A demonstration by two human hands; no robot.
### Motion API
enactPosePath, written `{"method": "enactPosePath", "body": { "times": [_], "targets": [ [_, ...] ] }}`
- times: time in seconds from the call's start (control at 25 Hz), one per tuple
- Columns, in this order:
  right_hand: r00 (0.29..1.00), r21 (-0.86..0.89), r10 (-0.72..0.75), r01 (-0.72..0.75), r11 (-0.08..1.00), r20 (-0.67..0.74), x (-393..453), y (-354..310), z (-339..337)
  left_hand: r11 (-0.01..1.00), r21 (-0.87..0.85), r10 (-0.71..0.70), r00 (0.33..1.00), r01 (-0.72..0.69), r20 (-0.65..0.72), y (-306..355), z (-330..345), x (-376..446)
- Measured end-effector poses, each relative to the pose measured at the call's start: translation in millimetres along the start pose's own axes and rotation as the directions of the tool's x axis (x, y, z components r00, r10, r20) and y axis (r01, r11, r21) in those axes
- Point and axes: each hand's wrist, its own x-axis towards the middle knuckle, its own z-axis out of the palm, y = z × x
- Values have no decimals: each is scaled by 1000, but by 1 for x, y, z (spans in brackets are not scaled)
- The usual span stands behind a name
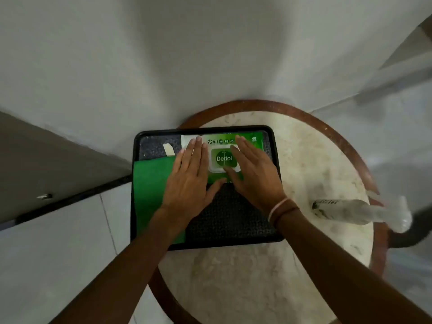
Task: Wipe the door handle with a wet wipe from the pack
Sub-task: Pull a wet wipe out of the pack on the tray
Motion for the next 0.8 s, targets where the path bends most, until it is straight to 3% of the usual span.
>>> {"method": "enactPosePath", "body": {
  "times": [0.08,0.2,0.4,0.48,0.56,0.68,0.8],
  "targets": [
    [997,-13,-28,29,1000,71,14,8,8,1000,1,-17,999,17,50,-5,17,9],
    [988,-89,-102,113,990,115,21,19,14,1000,24,6,1000,-6,-22,-8,34,11],
    [960,-242,-262,233,942,-97,24,22,12,1000,24,13,997,-12,-78,-5,39,10],
    [980,-91,-165,156,984,-113,38,16,1,1000,20,19,998,-17,-61,-5,39,11],
    [998,82,-42,38,996,56,54,20,-12,1000,15,25,998,-24,-51,-5,37,11],
    [964,375,-27,-77,924,265,76,33,-27,1000,-3,2,998,-2,-68,-3,31,9],
    [947,410,-27,-112,905,319,86,35,-32,996,-89,-45,983,30,-176,1,25,12]
  ]
}}
